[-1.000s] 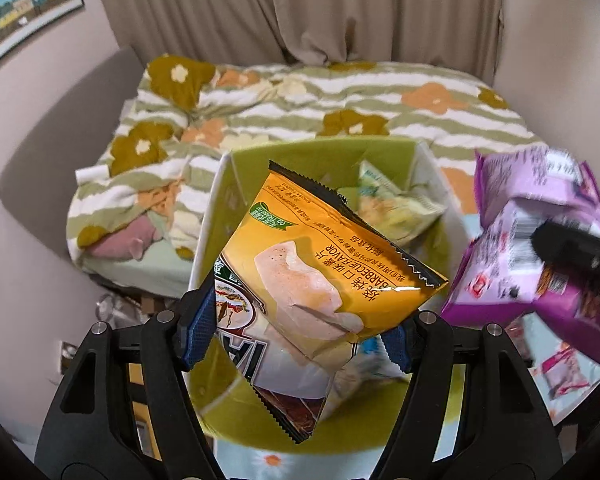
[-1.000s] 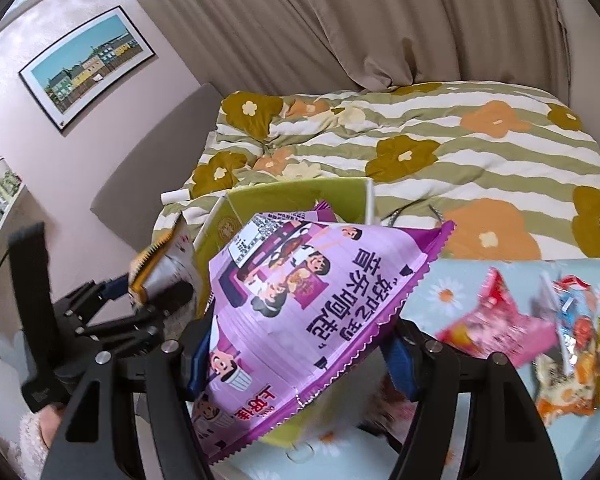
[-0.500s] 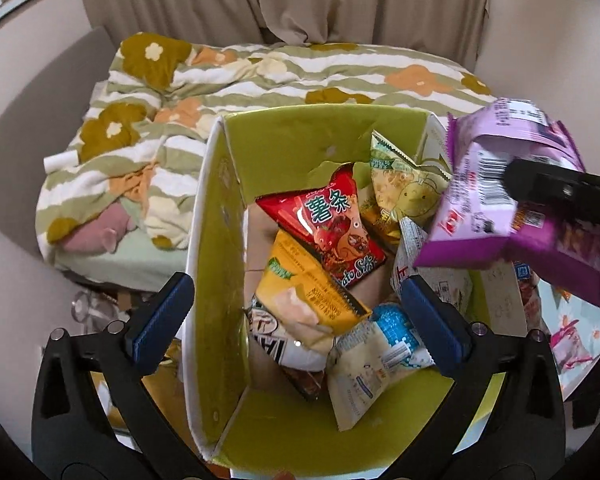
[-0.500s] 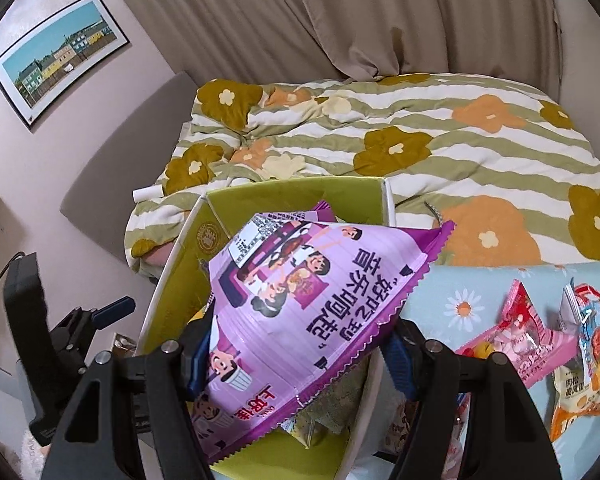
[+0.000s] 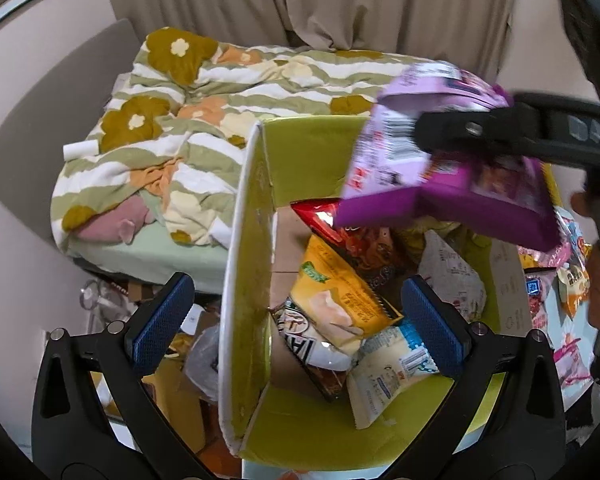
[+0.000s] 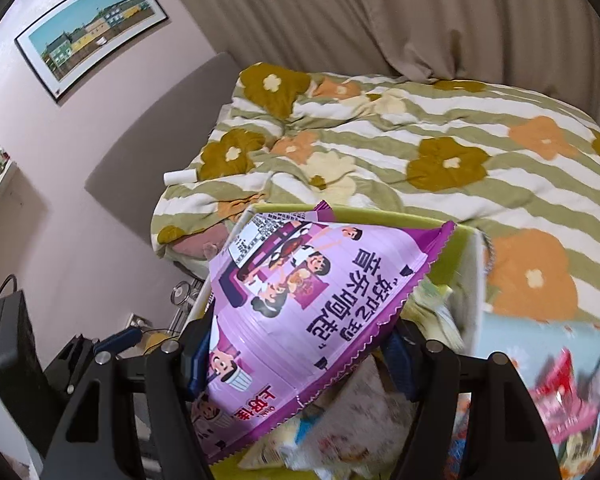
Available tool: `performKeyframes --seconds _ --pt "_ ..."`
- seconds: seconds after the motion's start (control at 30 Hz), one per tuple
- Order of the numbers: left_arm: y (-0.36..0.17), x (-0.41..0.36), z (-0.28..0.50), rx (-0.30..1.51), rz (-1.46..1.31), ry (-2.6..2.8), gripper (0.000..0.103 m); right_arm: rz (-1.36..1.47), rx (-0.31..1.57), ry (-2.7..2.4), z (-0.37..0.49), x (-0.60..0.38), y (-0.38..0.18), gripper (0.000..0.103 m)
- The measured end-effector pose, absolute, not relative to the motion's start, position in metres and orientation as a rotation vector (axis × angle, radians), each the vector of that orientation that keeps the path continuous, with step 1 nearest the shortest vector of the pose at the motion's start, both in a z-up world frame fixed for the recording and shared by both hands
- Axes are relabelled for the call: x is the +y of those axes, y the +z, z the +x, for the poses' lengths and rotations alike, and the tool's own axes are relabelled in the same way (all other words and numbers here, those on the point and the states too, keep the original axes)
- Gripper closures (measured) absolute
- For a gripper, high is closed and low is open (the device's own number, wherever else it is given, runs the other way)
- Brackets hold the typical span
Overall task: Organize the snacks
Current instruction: 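Open the left tool over the box while the right tool releases the purple bag inside, then move both tools back over the remaining snack bags on the cloth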
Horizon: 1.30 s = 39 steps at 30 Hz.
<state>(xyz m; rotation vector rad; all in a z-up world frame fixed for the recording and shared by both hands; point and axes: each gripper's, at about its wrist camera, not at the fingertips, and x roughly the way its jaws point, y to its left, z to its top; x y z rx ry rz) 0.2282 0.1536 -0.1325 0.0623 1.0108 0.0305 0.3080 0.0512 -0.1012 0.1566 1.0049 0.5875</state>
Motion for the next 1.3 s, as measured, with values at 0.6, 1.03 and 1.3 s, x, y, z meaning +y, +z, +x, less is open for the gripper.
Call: performKeyframes --seconds 0.6,1.03,1.3 --pt "-0.149 0.160 0.242 1.057 0.042 0.055 0.000 0.173 1.015 0.586 0.331 0.065 -0.123 0.001" --pt "-0.110 0.145 0.224 1.008 0.099 0.043 0.000 0.201 0.961 0.566 0.292 0.032 -0.077 0.001" --pt "-0.085 0.110 0.209 0.953 0.123 -0.057 0.000 0.209 0.886 0.449 0.238 -0.020 -0.050 0.000"
